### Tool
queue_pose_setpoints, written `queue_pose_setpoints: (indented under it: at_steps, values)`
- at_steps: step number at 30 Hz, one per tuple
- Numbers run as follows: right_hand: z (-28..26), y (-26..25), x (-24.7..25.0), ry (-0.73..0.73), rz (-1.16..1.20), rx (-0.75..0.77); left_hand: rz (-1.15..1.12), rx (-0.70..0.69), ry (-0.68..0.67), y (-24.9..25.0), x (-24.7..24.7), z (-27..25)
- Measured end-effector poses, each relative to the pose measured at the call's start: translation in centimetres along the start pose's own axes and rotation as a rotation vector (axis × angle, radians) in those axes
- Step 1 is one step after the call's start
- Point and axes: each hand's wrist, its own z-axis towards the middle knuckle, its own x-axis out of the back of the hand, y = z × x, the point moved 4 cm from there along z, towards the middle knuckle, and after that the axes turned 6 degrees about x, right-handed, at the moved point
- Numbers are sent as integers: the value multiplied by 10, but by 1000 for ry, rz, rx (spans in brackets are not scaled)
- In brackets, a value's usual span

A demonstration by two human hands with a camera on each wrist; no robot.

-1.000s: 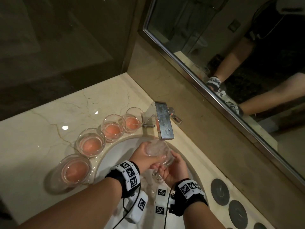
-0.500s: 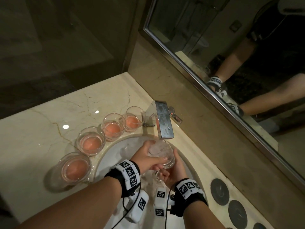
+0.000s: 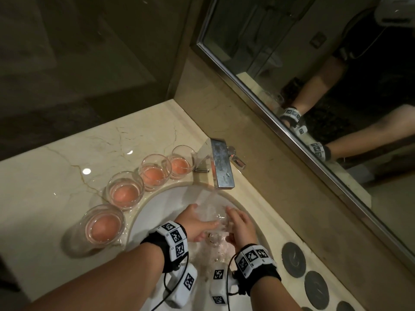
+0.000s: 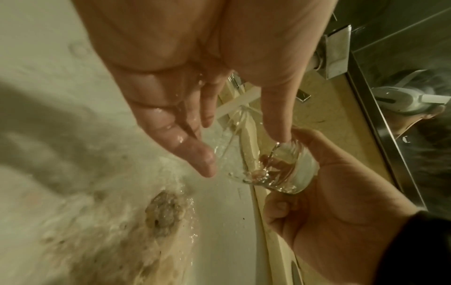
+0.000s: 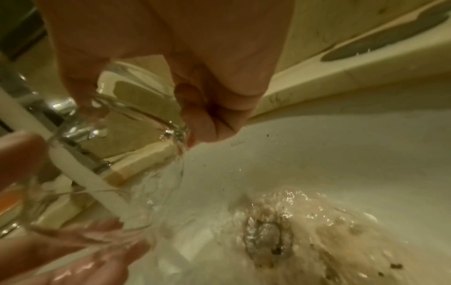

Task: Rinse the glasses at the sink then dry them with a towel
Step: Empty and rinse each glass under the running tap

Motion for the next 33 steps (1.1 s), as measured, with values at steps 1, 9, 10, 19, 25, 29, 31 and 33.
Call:
queue_pose_setpoints:
  at_steps: [1, 9, 10, 19, 25, 29, 31, 33]
  values:
    - [-3, -3, 6, 40, -52, 34, 16, 18, -3, -4, -1, -1]
    - [-31, -46, 31, 77, -298, 269, 3, 126, -165, -16, -33, -18]
    - [-36, -53, 36, 67, -380, 307, -7, 134, -189, -16, -38, -20]
    - [-78, -111, 43, -96, -883, 645, -221, 169, -337, -11, -73, -42]
    - [-88, -102, 60, -52, -641, 532, -444, 128, -392, 3, -69, -54]
    - [-91, -62, 61, -65, -357, 400, -336, 12, -273, 4, -53, -49]
    - [-91, -44, 56, -143, -403, 356, -104, -84, -186, 6, -48, -50]
    - [-90, -31, 49, -212, -473, 330, 102, -164, -165, 6, -47, -51]
